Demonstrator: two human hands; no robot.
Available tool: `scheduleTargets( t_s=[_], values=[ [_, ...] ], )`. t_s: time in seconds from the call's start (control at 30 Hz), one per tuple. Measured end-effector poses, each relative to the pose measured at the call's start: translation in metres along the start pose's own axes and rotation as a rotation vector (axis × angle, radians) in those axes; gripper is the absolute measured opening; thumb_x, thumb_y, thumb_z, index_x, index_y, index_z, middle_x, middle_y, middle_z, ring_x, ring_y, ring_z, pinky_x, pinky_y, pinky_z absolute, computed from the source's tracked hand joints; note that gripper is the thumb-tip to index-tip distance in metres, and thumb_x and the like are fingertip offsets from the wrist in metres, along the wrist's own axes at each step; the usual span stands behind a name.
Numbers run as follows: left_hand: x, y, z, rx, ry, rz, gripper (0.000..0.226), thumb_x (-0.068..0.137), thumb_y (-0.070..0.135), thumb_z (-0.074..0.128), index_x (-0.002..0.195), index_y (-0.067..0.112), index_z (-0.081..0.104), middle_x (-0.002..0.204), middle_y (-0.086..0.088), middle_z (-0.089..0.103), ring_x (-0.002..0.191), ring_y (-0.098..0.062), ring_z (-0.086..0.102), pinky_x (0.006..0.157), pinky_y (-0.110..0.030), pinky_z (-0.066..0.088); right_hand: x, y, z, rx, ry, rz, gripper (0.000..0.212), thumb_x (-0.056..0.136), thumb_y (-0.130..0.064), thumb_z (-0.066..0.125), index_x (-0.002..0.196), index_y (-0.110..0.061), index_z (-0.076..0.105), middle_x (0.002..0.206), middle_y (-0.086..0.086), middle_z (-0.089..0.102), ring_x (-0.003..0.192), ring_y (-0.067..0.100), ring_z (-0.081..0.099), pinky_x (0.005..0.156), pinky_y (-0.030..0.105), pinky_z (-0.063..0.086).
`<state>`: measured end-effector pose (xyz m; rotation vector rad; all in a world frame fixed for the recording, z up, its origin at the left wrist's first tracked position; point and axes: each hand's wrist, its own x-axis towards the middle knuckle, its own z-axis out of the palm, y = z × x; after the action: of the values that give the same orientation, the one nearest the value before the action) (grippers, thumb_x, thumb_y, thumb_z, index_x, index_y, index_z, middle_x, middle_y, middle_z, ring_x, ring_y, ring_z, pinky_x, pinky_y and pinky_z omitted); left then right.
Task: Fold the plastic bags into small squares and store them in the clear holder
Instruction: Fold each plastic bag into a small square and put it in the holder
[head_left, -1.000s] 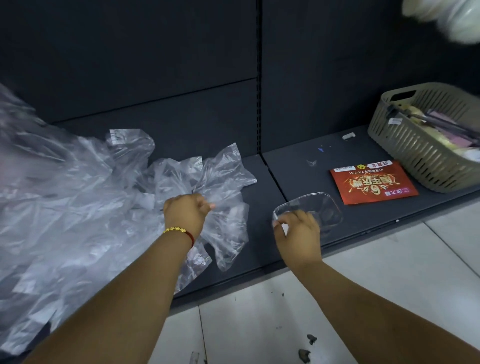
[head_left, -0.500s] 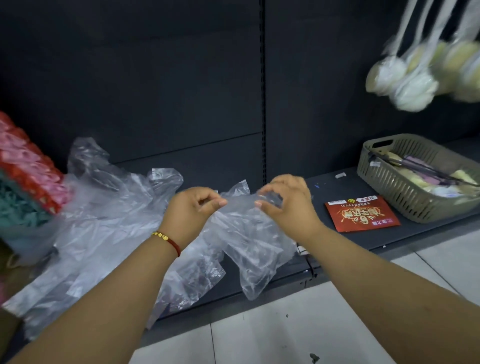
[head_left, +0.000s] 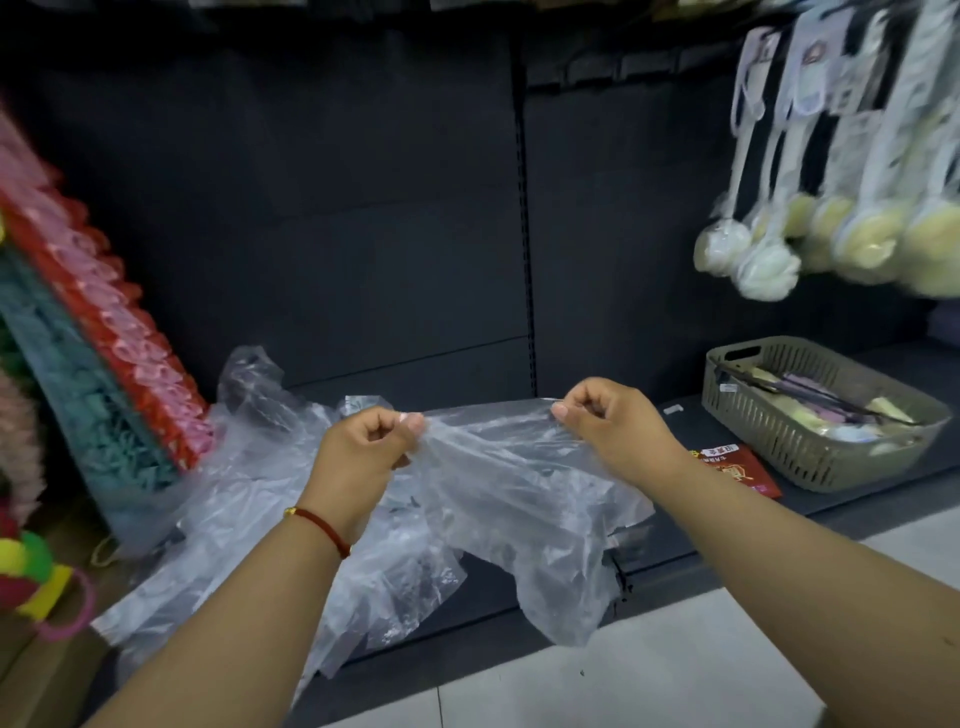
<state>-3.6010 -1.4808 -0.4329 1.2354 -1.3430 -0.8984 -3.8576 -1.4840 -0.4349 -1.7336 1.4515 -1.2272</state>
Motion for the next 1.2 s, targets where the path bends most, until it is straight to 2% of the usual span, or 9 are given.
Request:
scheduleTargets(
  t_s=[0.13,0.3,0.37,0.47,0.63,0.77,0.9,1.07,1.2],
  values=[
    [-0.012,0.0,0.001,-0.037,0.054,0.001,0.025,0.096,0.026,0.06,0.075,0.012,0.06,0.068,0.0,0.059,0.07,-0.018,0.054,0.077,-0.037,0.05,-0.009,0.001,-0.003,-0.008,-0.08,0.049,0.017,0.089,-0.026,0.07,0.079,-0.014,0.064,0.061,-0.006,0.051,0.046,-0.001,0.041,0.047,0.012,0.037],
    [-0.019,-0.001,-0.003,0.102,0.25,0.097,0.027,0.099,0.028,0.054,0.077,0.013,0.052,0.064,0.005,0.048,0.05,0.0,0.041,0.052,-0.013,0.04,-0.014,0.019,-0.002,0.113,-0.09,0.178,0.012,0.087,-0.018,0.072,0.076,-0.016,0.068,0.072,0.005,0.061,0.066,0.018,0.05,0.063,0.031,0.044],
    [-0.02,-0.007,-0.008,0.138,0.288,0.105,0.027,0.1,0.028,0.053,0.077,0.013,0.051,0.064,0.003,0.049,0.046,0.0,0.041,0.049,-0.013,0.038,-0.016,0.026,0.0,0.138,-0.056,0.207,0.014,0.089,-0.013,0.069,0.075,-0.016,0.068,0.072,-0.001,0.066,0.069,0.016,0.055,0.065,0.03,0.046],
    [-0.02,-0.018,-0.011,0.148,0.307,0.089,0.028,0.1,0.028,0.051,0.077,0.012,0.049,0.062,0.003,0.048,0.043,0.001,0.041,0.047,-0.013,0.037,-0.019,0.031,0.002,0.175,-0.015,0.197,0.011,0.09,-0.025,0.067,0.081,-0.018,0.066,0.082,-0.005,0.067,0.075,0.008,0.057,0.07,0.022,0.045],
    [-0.016,-0.031,-0.009,0.053,0.343,-0.002,0.028,0.101,0.028,0.05,0.082,0.008,0.051,0.062,-0.001,0.045,0.053,-0.01,0.042,0.061,-0.027,0.049,-0.024,0.021,0.004,0.267,-0.205,0.206,0.061,0.081,-0.063,0.047,0.094,-0.008,0.07,0.102,0.008,0.07,0.098,0.018,0.065,0.089,0.034,0.048],
    [-0.012,-0.039,-0.008,0.023,0.359,-0.032,0.028,0.102,0.028,0.049,0.08,0.01,0.05,0.063,-0.002,0.044,0.053,-0.011,0.043,0.068,-0.035,0.056,-0.029,0.02,0.004,0.149,-0.338,0.16,0.036,0.089,-0.039,0.062,0.077,-0.007,0.07,0.079,-0.001,0.072,0.074,0.015,0.065,0.076,0.025,0.052],
    [-0.01,-0.045,-0.016,0.091,0.355,-0.033,0.026,0.101,0.029,0.049,0.085,0.009,0.051,0.06,0.0,0.047,0.042,-0.002,0.047,0.065,-0.036,0.053,-0.024,0.027,-0.006,0.227,-0.279,0.198,0.038,0.091,-0.035,0.061,0.065,-0.008,0.054,0.052,-0.001,0.054,0.048,0.01,0.043,0.056,0.016,0.042],
    [-0.007,-0.049,-0.019,0.155,0.302,-0.025,0.021,0.101,0.029,0.05,0.091,0.01,0.052,0.059,-0.004,0.049,0.048,-0.016,0.044,0.046,-0.029,0.042,-0.017,0.034,-0.014,0.244,-0.276,0.19,0.043,0.089,-0.044,0.057,0.058,-0.018,0.04,0.047,-0.002,0.036,0.044,0.009,0.029,0.045,0.011,0.032],
    [-0.004,-0.049,-0.021,0.164,0.306,-0.039,0.021,0.101,0.027,0.05,0.089,0.009,0.052,0.058,-0.006,0.049,0.048,-0.018,0.044,0.044,-0.027,0.04,-0.011,0.044,-0.017,0.238,-0.152,0.179,0.039,0.083,-0.045,0.059,0.067,-0.012,0.046,0.049,-0.004,0.037,0.047,0.007,0.031,0.05,0.01,0.035]
  ],
)
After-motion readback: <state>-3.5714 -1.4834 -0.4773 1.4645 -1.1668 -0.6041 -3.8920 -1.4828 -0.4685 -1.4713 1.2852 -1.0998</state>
